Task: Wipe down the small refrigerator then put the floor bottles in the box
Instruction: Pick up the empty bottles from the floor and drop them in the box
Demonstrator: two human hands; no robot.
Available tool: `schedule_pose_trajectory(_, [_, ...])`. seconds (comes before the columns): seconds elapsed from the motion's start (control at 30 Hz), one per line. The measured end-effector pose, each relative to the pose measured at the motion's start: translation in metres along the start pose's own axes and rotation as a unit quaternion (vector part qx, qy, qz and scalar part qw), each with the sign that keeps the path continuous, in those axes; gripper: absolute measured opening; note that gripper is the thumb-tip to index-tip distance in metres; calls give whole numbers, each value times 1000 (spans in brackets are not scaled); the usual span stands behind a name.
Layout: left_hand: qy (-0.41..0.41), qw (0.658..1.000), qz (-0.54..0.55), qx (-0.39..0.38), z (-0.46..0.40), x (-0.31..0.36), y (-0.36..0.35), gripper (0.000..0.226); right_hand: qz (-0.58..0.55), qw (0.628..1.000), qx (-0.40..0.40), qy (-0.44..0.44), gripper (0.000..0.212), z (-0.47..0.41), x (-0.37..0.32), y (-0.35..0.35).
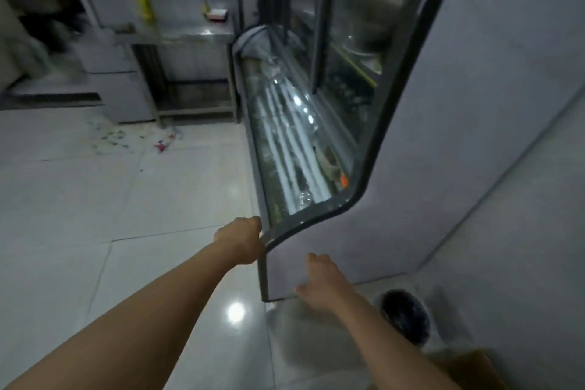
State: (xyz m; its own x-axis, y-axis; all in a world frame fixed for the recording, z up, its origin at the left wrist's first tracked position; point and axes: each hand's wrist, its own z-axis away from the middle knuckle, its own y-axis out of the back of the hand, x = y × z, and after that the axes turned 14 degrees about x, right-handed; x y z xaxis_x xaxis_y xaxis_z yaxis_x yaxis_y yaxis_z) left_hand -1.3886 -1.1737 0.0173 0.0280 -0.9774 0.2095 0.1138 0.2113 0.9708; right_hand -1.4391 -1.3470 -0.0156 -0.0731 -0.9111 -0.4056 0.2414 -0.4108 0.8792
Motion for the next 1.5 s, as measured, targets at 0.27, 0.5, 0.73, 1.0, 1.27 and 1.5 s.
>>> schedule_pose_trajectory(0.27, [136, 990, 23, 22, -21, -193, 52, 44, 34, 994, -50, 86, 69, -81, -170, -35])
schedule_pose_trajectory(0.5, [195, 979, 53, 40, -58, -355, 106, 46, 27, 992, -39, 117, 72, -157, -326, -58])
schedule_pose_trajectory(0.73, [230, 968, 89, 55, -112, -463, 141, 50, 32, 990, -31, 137, 69, -233, -448, -71])
schedule_pose_trajectory(1.0, [252, 962, 91, 62, -241, -552, 167, 51, 34, 987, -42, 149, 74, -377, -549, -93])
schedule_pose_trajectory(1.27, [293, 950, 86, 64, -391, -633, 211, 51, 30, 983, -61, 168, 76, -551, -655, -94])
schedule_pose_trajectory(1.5, [309, 945, 95, 48, -506, -698, 229, 51, 35, 984, -61, 161, 75, -672, -719, -101])
